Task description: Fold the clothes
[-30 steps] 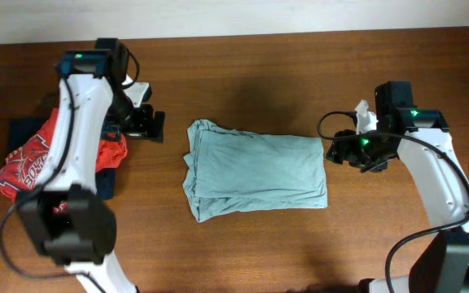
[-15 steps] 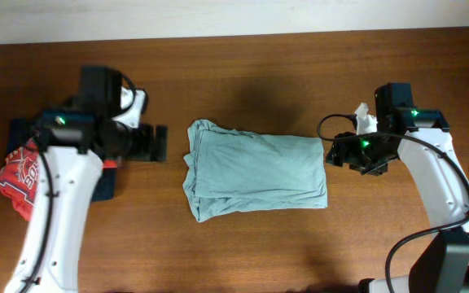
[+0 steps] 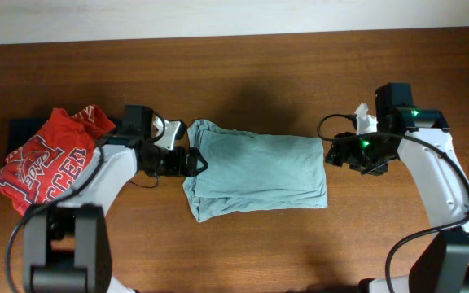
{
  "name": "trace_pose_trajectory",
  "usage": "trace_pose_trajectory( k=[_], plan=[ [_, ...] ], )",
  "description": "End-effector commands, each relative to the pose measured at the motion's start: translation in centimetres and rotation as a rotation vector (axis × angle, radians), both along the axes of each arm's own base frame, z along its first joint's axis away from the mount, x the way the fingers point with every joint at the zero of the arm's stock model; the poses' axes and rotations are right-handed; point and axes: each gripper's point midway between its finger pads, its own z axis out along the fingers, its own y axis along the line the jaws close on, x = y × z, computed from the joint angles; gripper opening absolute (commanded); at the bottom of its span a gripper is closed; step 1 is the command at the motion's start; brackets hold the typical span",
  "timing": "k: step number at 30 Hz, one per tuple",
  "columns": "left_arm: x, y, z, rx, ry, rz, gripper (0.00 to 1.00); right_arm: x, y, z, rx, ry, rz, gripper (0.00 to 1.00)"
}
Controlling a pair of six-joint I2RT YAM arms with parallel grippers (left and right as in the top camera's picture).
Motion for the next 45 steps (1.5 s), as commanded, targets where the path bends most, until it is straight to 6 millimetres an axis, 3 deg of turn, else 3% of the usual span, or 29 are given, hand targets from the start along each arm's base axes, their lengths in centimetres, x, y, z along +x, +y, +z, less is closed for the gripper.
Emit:
trace_pose_trajectory(
  k=[1,9,16,24,29,35,40,43,45],
  plan=[
    [-0.5,-0.8,-2.0,-0.044,0.059,-0.023,0.99,0.1,0.1,0.6,0.011,-0.016,0.008,0.66],
    [-0.5,-0.9,-4.5,-0.049,0.104,-0.024,0.99,0.1,0.1,0.6,0.01,-0.014,0.007,0.67],
    [-1.6,-2.8,-4.9,-0.187,0.155,-0.078,0.99,0.1,0.1,0.6,0.01,-0.014,0.007,0.66],
    [-2.4,-3.1,-5.9,-0.214,0.195,-0.097,0.97,0.1,0.1,0.6,0.01,-0.014,0.007,0.66],
    [-4.7,-2.9,-5.8,-0.217,0.251,-0.163,0.99,0.0,0.1,0.5,0.011,-0.01,0.007,0.66],
    [-3.9,-2.6,-6.5,-0.207,0.224,-0.154,0.99,0.1,0.1,0.6,0.011,-0.017,0.007,0.66],
    [-3.9,-3.6,-6.9,-0.277,0.237,-0.156,0.98,0.1,0.1,0.6,0.011,-0.016,0.007,0.66],
    [-3.7,-4.0,-7.5,-0.307,0.249,-0.137,0.89,0.2,0.1,0.6,0.011,-0.017,0.007,0.65],
    [-3.7,-4.1,-7.7,-0.315,0.254,-0.136,0.69,0.1,0.1,0.6,0.011,-0.017,0.007,0.65]
  ],
)
